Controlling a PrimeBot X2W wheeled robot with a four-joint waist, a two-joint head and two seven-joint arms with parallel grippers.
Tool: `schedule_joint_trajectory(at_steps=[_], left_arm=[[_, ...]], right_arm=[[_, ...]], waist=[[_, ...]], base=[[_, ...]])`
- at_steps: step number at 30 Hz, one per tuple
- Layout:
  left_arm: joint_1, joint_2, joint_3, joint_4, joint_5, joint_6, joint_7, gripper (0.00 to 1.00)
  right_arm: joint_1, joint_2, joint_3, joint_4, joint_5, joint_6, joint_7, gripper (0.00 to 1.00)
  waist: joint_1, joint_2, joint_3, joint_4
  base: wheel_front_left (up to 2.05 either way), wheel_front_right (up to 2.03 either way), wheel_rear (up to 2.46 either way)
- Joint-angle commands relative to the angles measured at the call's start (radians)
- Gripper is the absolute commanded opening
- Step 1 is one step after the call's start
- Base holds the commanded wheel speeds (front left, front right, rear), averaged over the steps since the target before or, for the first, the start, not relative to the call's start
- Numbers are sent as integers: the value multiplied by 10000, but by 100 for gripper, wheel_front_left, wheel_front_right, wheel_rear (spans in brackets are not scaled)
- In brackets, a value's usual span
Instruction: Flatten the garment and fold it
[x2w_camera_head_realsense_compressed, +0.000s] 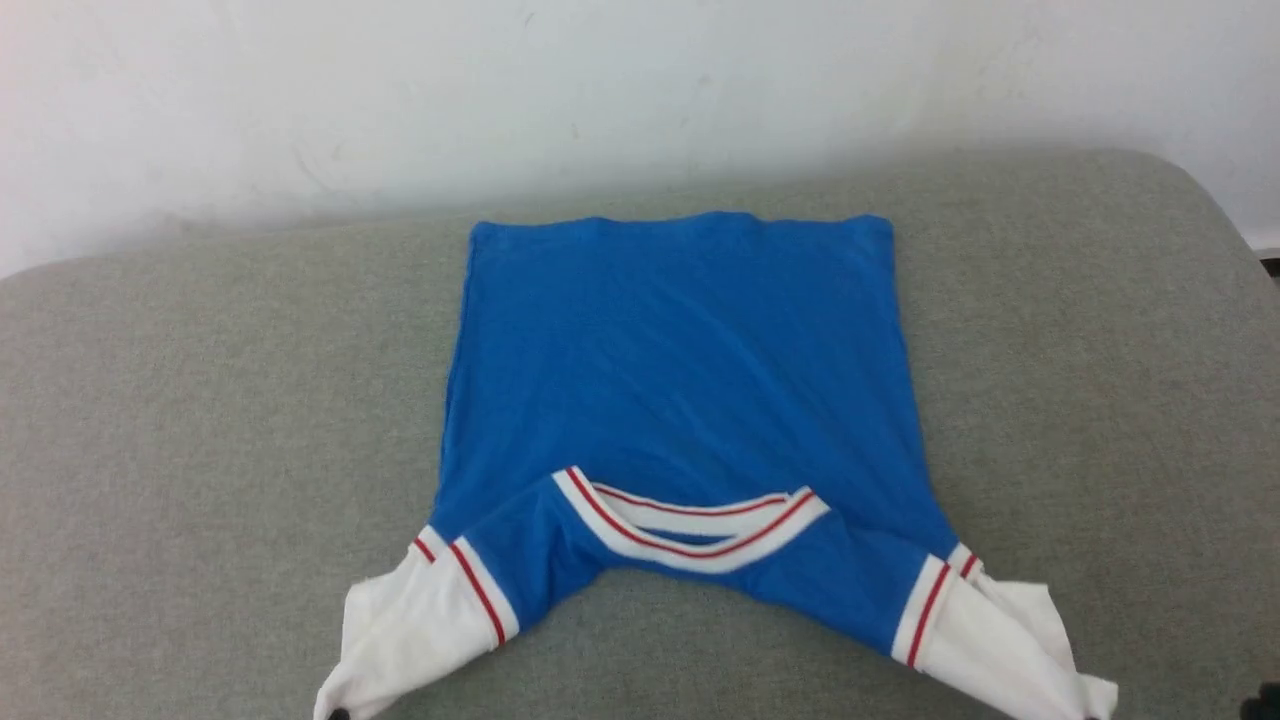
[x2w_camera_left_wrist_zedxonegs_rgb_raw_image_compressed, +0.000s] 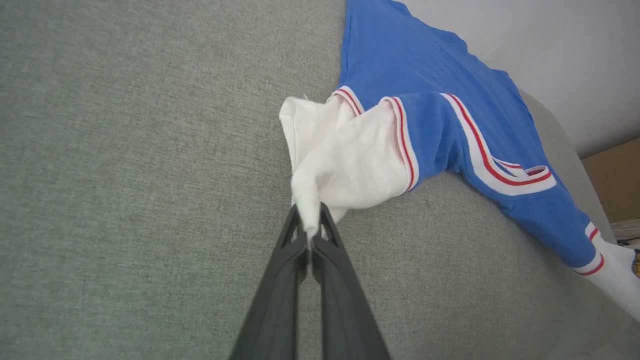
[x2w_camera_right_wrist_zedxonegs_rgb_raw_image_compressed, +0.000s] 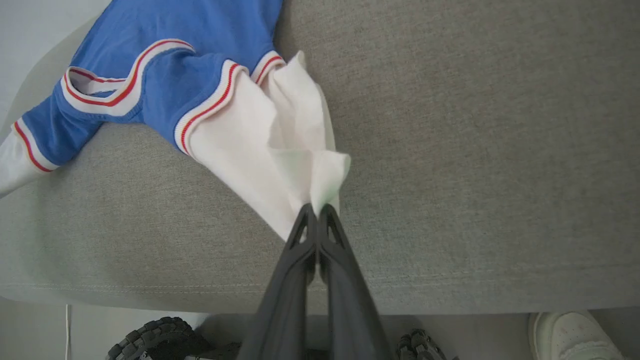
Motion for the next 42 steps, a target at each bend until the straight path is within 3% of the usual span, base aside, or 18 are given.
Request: schedule_joint_trajectory(at_steps=[1,8,9,10,13,17,22,25,30,34,42], left_arm=[[221,126,70,4,-46,120,52,0],[476,366,333,-263,17,382,36,0],[433,356,344,-333,10,380,28,0],[381,338,346,-402,4,370,18,0],[212,318,287,-597,35,346,43,0],[-31,374,221,-921,240,419,59,0],[-508,416,73,-1431,497,499,175,0],[-846,479,-55,-1725,706,524,281,0],[-1440,487,-191,-2149,997,568,363,0],[-2012,367,-456,-2235,1169,457,433,0],[-3013,55,-955,-2351,1615,306,423,0]], right_arm=[[214,-28,-189,35,-36,-7,139,0],[297,132,-507,-6,-342,-7,192,0],[210,217,-524,0,-398,-7,136,27],[110,317,-549,16,-430,-7,92,100],[-263,451,-632,-88,-546,-7,144,100],[-1334,54,-980,-864,-658,-7,133,100],[-3953,-494,-1511,-1828,-963,-7,306,100],[-5861,-1085,-1157,-1874,-1282,-7,741,100],[-9195,-1128,-704,-442,-1468,-7,1470,100],[-11276,-467,-950,1559,-2023,-7,1991,100],[-12906,-590,-892,4242,-4111,-7,2616,100]], waist=[[1,-1,10,-22],[1,-1,100,-10],[1,-1,109,0],[1,-1,111,13],[1,-1,119,71],[1,-1,320,157],[1,-1,871,324],[1,-1,1374,496],[1,-1,2206,828],[1,-1,2904,1219],[1,-1,4302,2106]], base=[[0,0,0],[0,0,0],[0,0,0],[0,0,0],[0,0,0],[0,0,0],[0,0,0],[0,0,0],[0,0,0],[0,0,0],[0,0,0]])
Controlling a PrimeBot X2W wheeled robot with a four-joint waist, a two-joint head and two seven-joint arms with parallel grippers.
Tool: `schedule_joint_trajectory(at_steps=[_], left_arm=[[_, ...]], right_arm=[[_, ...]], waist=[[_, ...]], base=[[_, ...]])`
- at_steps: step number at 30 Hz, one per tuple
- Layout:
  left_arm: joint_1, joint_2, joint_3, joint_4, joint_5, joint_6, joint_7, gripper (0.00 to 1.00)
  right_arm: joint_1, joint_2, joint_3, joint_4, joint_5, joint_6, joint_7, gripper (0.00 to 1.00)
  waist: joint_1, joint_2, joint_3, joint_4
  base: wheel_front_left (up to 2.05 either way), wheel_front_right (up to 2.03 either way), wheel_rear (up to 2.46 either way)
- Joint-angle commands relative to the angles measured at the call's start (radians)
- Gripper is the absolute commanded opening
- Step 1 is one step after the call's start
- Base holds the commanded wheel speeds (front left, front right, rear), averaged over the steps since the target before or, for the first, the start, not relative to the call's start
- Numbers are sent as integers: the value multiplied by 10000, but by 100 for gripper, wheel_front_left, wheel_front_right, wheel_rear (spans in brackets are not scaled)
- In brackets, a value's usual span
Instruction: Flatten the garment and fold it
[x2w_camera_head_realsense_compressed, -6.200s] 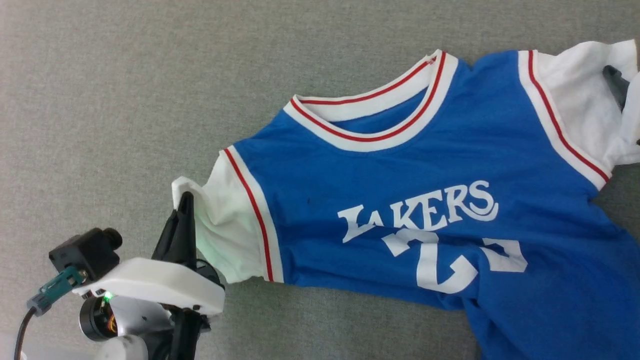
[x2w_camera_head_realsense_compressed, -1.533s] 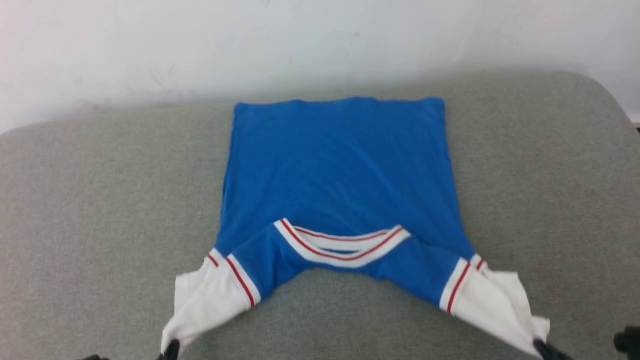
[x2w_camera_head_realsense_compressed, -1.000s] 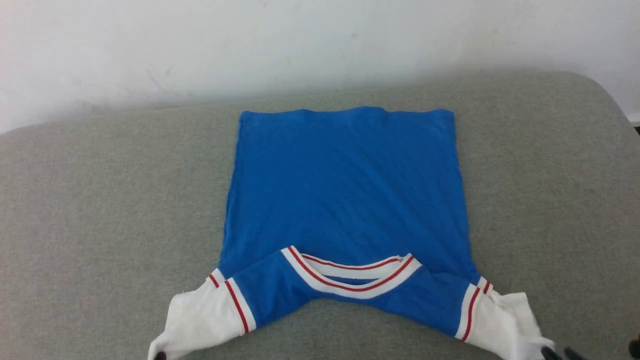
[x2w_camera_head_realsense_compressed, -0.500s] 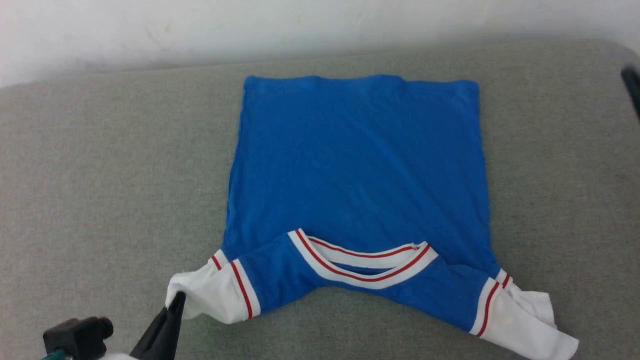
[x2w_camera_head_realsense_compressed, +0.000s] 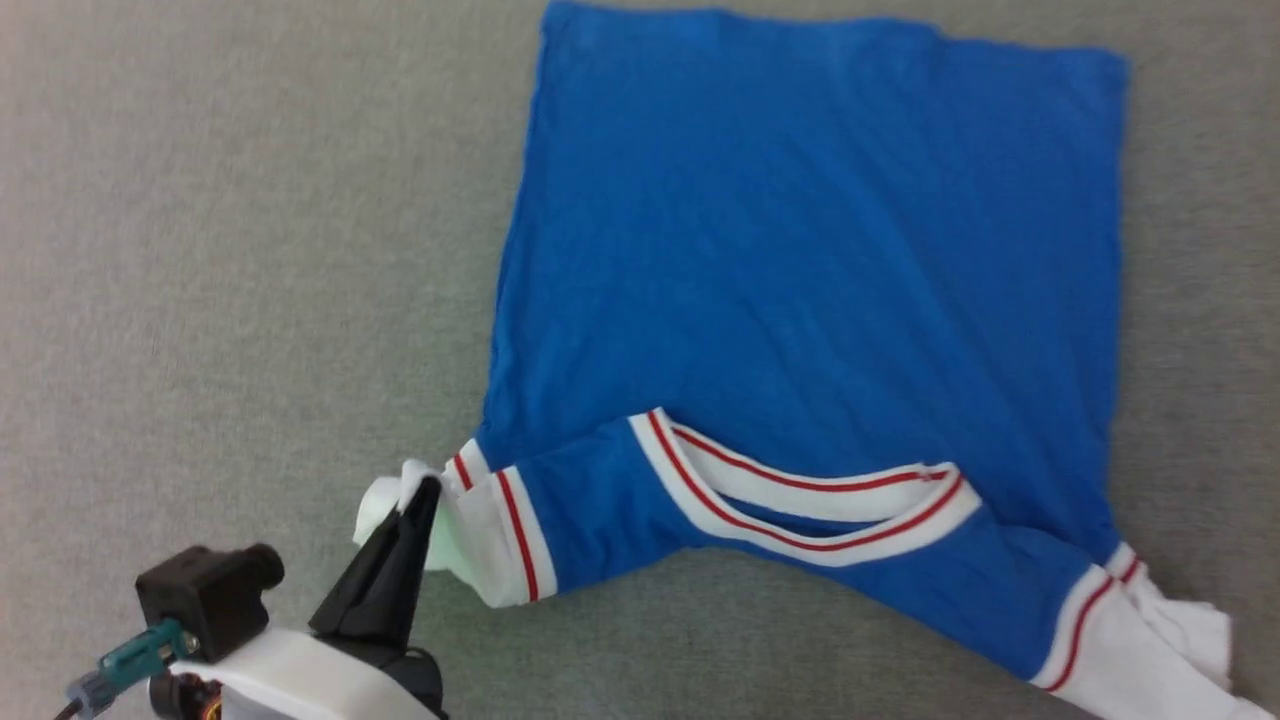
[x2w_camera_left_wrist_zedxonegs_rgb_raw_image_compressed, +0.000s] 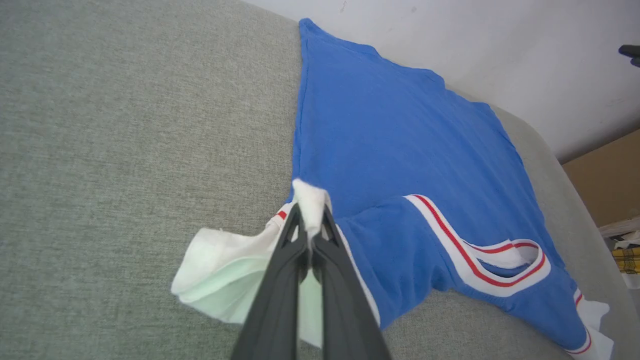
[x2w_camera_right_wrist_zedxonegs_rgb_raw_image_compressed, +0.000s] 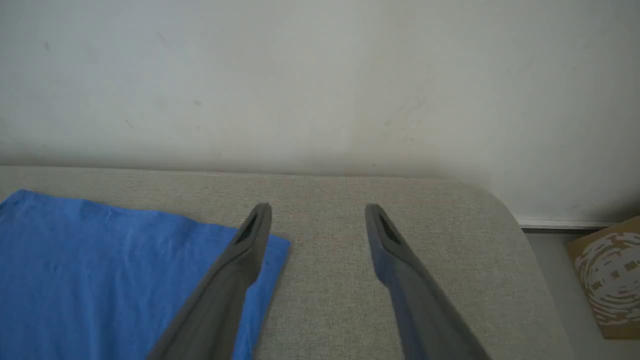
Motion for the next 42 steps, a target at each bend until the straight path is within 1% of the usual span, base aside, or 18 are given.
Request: schedule_joint_trajectory(at_steps=[1,4,6,10,17,18,19,23,26,30,34,36,38,39,42], left_arm=[[-214,-48,-41,-45,119,-75,-19,0],[-466,-133,-155,-60,218,-124,-32,0],[-645,-197,-237,-36,260,-179,-32,0],[-927,-336,-361,101,290,-263,-49,0],[-1161,-458,-437,339,311,-345,-130,0],[-1175,-463,-438,367,313,-351,-142,0],[-1186,-467,-436,395,314,-351,-152,0],[-1185,-465,-411,485,312,-320,-172,0],[-1168,-421,-371,561,310,-321,-194,0],[-1062,-323,-234,652,311,-255,-252,0],[-797,-185,-97,752,276,-156,-274,0],[-636,-114,-61,794,246,-109,-249,0],[-451,-47,-33,825,211,-59,-219,0],[-451,-47,-33,825,211,-59,-219,0],[-171,37,12,818,149,9,-198,0]], right_arm=[[-88,18,-53,191,-237,-7,80,100],[-147,184,-326,818,-874,-7,324,100],[-164,341,-494,1053,-1088,-7,370,100],[-184,575,-782,1352,-1367,-7,246,100],[-234,668,-934,1770,-1621,-7,121,100],[-242,671,-951,1815,-1672,-7,137,21],[-239,666,-962,1853,-1743,-7,165,0],[-273,770,-1009,1802,-1942,-7,98,0],[-262,912,-982,1628,-1807,-7,-139,0],[55,940,-751,1109,-1229,-7,-480,0],[1037,840,-702,167,-357,-7,-621,0],[1818,856,-1035,-496,65,-7,-561,0],[2778,973,-1584,-1264,358,-7,-431,0],[2778,973,-1584,-1264,358,-7,-431,0],[4474,1426,-2765,-2522,619,-7,-156,0]], waist=[[-4,-1,986,845],[-4,-1,1302,1042],[-4,-1,1506,1177],[-4,-1,1815,1362],[-4,-1,2114,1480],[-4,-1,2123,1474],[-4,-1,2124,1457],[-4,-1,1969,1272],[-4,-1,1639,1052],[-4,-1,951,672],[-4,-1,44,181],[-4,-1,-393,-56],[-4,-1,-792,-297],[-4,-1,-792,-297],[-4,-1,-1224,-625]], base=[[0,0,0],[0,0,0],[0,0,0],[0,0,0],[0,0,0],[0,0,0],[0,0,0],[0,0,0],[0,0,0],[0,0,0],[0,0,0],[0,0,0],[0,0,0],[0,0,0],[0,0,0]])
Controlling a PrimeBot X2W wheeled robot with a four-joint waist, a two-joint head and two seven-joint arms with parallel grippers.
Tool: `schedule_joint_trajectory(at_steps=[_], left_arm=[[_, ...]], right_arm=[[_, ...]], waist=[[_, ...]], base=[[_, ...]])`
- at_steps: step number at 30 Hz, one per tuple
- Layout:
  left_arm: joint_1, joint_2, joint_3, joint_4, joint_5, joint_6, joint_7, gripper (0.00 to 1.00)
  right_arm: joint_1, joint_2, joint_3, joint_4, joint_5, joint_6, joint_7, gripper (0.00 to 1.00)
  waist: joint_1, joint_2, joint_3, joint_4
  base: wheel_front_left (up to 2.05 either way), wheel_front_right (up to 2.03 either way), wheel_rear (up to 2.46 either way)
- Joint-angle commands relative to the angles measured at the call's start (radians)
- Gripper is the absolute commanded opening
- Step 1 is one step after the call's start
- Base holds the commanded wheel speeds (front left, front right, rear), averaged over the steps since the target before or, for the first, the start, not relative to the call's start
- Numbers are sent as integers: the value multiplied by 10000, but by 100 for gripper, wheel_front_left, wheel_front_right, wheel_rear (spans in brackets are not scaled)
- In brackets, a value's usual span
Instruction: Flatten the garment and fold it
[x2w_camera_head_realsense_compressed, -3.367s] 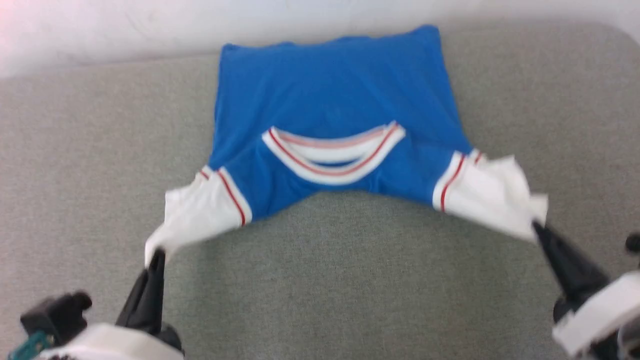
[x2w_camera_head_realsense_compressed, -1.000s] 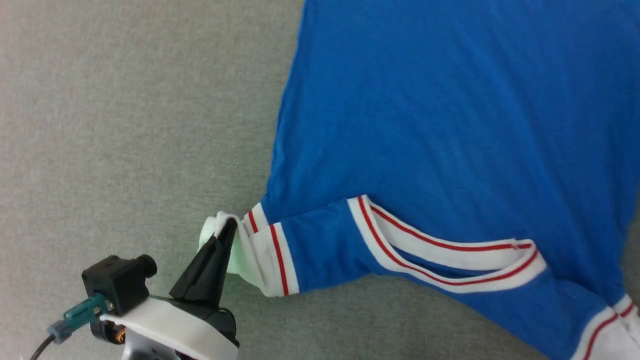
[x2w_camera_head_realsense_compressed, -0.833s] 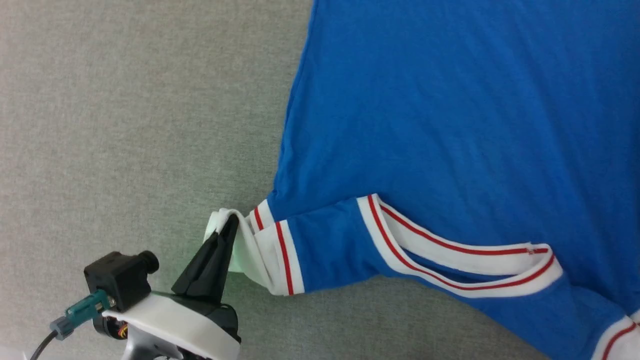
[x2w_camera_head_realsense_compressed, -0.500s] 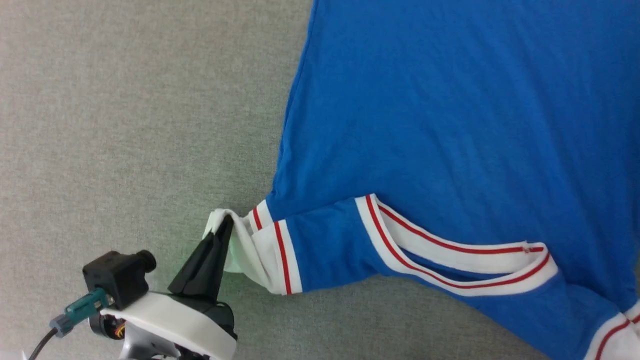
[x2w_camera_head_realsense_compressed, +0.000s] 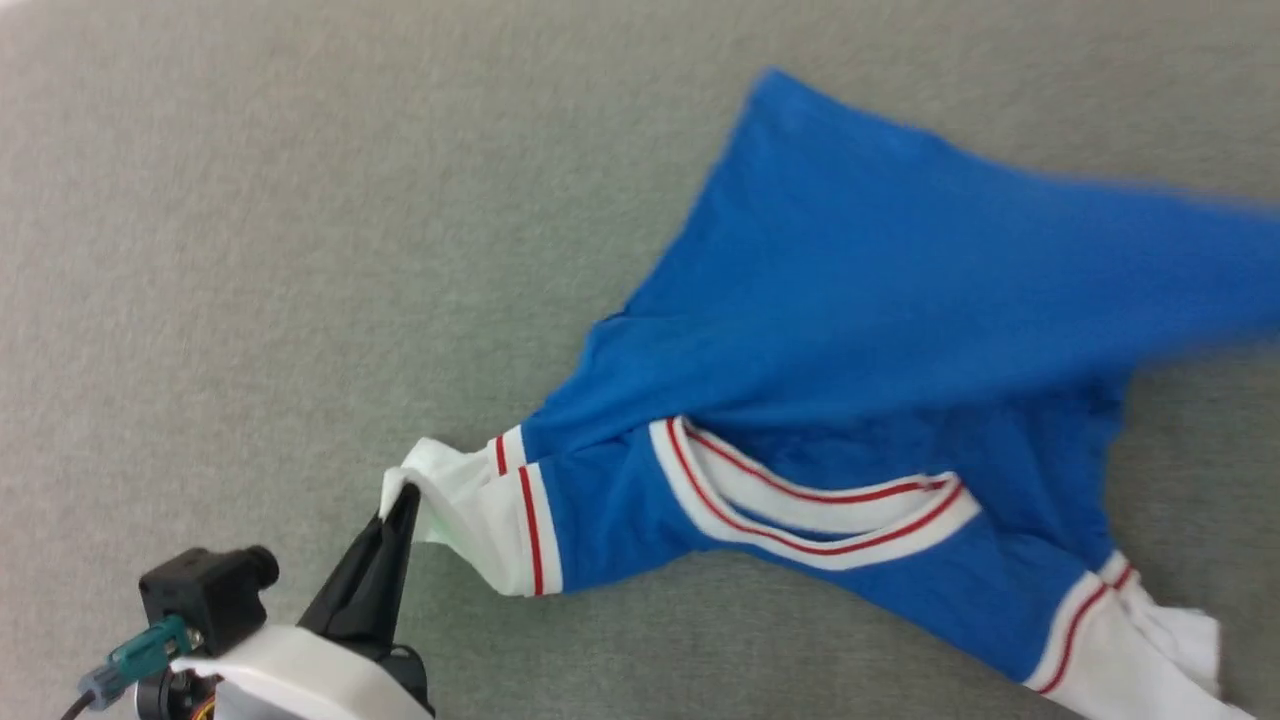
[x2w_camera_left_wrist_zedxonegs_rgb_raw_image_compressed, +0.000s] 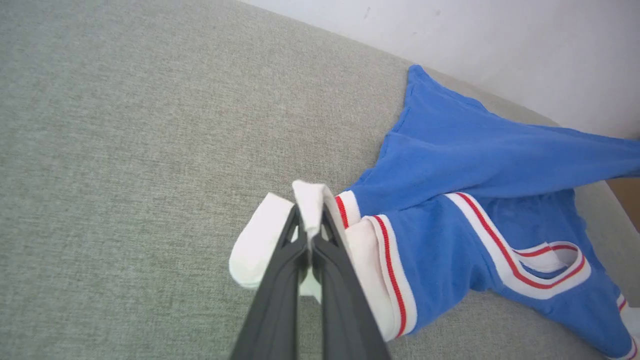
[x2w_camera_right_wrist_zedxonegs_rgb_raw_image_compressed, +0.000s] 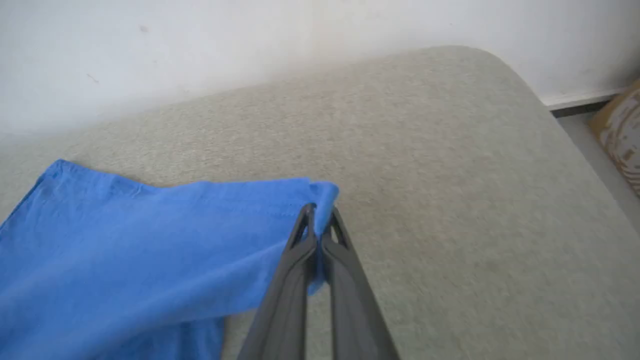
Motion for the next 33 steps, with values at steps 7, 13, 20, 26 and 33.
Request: schedule_joint_trajectory(at_steps=[7,13,20,26,33], left_arm=[[575,160,88,-31,-183,98,-7,0],[844,204,3,-23,-265,165,123,0],[821,224,-31,-87,-298,205,230,0],[403,79,-188,-71,-178,83,175,0],[-379,-154,-497,-60,75,-106,183,0]], right_arm=[[3860,1566,-1813,-1428,523,-11,618,0],[5829,1715,-1828,-327,853,-11,-163,0],[4803,1711,-738,-349,367,-11,-1453,100],[2699,586,797,-1827,319,-11,-1128,100],[147,-615,2675,-1217,9,-11,-111,100]], waist=[[3,-1,-1433,-1483],[3,-1,-1723,-1834],[3,-1,-1806,-1924],[3,-1,-1418,-1601],[3,-1,-500,-754]], base=[[0,0,0],[0,0,0],[0,0,0],[0,0,0],[0,0,0]])
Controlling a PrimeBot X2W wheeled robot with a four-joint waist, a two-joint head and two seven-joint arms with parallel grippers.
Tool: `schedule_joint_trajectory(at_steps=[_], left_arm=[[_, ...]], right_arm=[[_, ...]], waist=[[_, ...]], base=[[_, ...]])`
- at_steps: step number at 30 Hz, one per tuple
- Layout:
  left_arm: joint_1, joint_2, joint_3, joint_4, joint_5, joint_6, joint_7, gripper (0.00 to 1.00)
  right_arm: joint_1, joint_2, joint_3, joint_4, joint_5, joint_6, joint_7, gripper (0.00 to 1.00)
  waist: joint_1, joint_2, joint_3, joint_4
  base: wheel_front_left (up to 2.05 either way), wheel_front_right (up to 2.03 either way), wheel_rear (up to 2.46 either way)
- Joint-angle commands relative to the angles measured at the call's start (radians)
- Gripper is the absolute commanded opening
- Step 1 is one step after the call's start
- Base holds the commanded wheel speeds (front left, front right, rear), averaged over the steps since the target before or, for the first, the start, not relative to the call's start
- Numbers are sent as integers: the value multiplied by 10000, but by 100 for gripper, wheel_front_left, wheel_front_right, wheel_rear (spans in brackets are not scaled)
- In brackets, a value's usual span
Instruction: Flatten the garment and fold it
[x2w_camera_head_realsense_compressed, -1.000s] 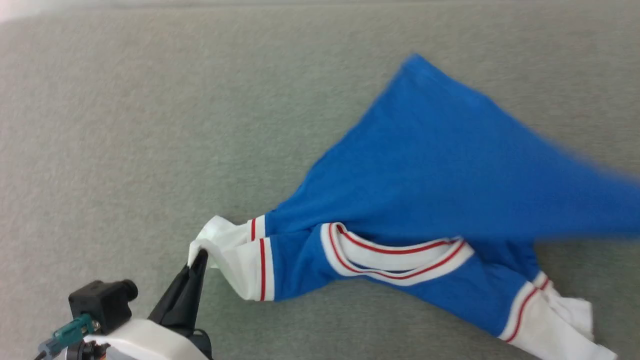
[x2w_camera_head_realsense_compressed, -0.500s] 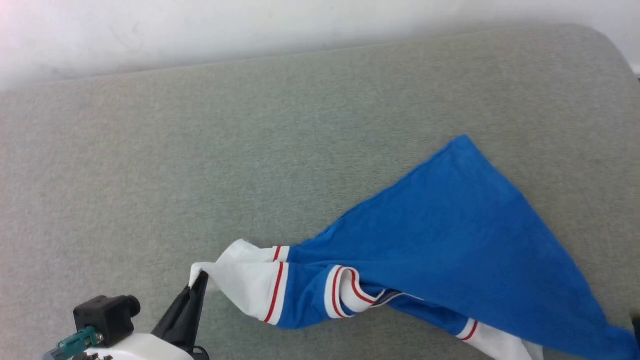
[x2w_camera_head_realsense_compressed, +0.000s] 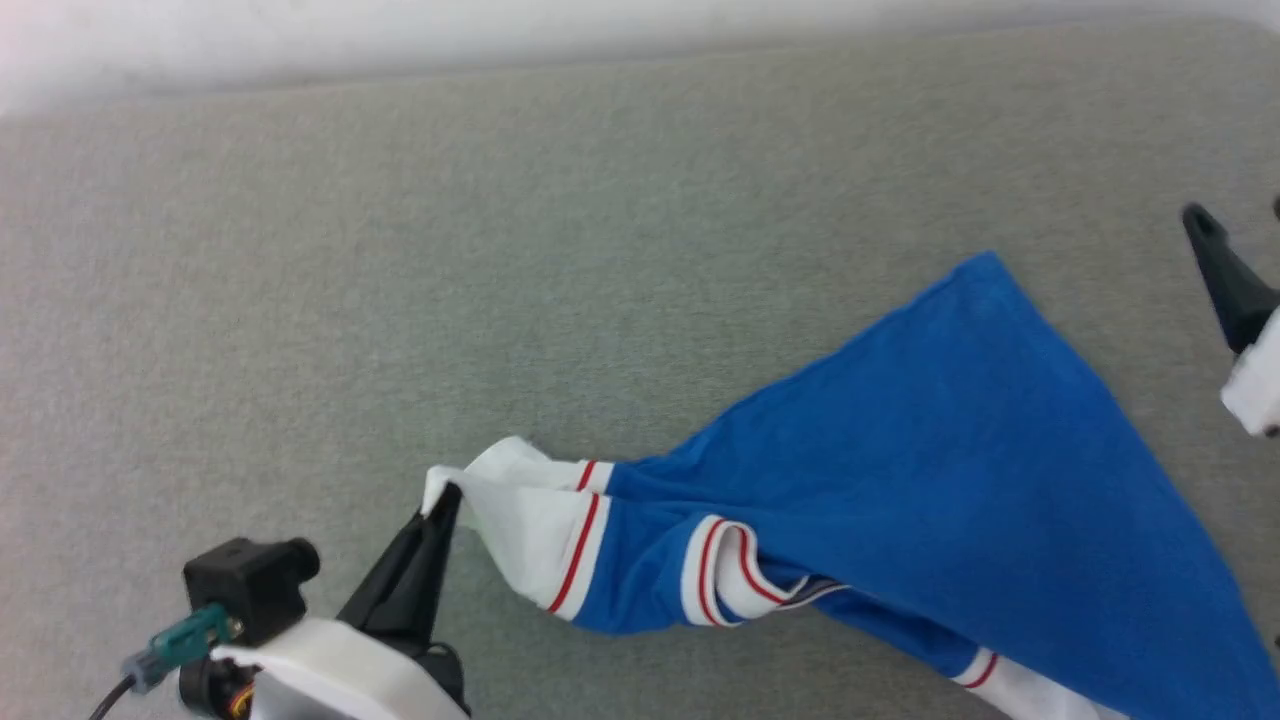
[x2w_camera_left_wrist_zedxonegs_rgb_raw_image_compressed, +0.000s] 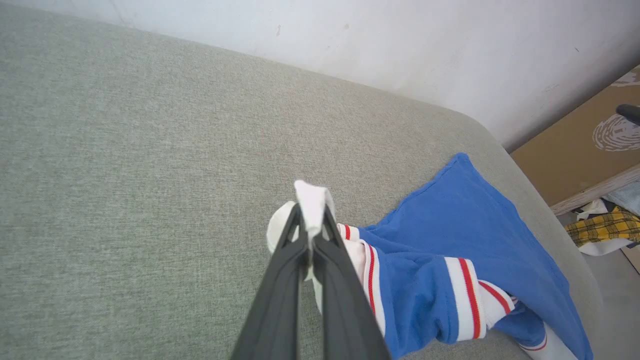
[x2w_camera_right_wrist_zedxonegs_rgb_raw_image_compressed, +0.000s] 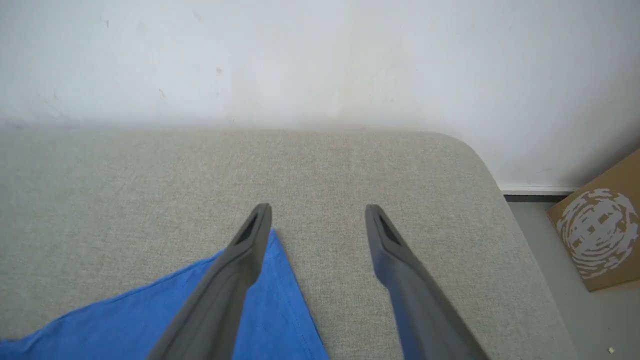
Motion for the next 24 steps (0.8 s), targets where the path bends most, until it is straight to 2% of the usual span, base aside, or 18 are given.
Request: schedule_joint_trajectory(at_steps=[1,4,9,19,20,21,23,24], left_arm=[[-298,-138,-64,1,94,-104,-7,0],[-574,-284,-215,63,169,-163,-2,0],[-910,-522,-401,256,221,-274,-63,0],[-1152,-620,-527,517,220,-410,-91,0],[-1147,-609,-526,521,214,-406,-81,0],[-1135,-596,-519,514,208,-397,-73,0],[-1108,-570,-505,491,197,-373,-55,0],[-1092,-557,-496,481,190,-359,-48,0]], right_arm=[[-480,-195,356,469,-209,-7,227,100],[-1094,-486,783,1362,-435,-7,579,100],[-1513,-710,913,2564,-537,-7,806,100],[-1136,-975,1277,3731,-294,-7,893,100],[-1086,-940,1291,3855,-243,-7,1045,93],[-1044,-900,1280,3958,-217,-7,1228,51],[-981,-879,1307,4063,-243,-7,1529,0],[-951,-893,1304,4103,-282,-7,1633,0]], waist=[[-1,0,776,768],[-1,0,1187,1124],[-1,0,1619,1622],[-1,0,1765,2038],[-1,0,1750,2042],[-1,0,1740,2038],[-1,0,1721,2023],[-1,0,1702,2003]], base=[[0,0,0],[0,0,0],[0,0,0],[0,0,0],[0,0,0],[0,0,0],[0,0,0],[0,0,0]])
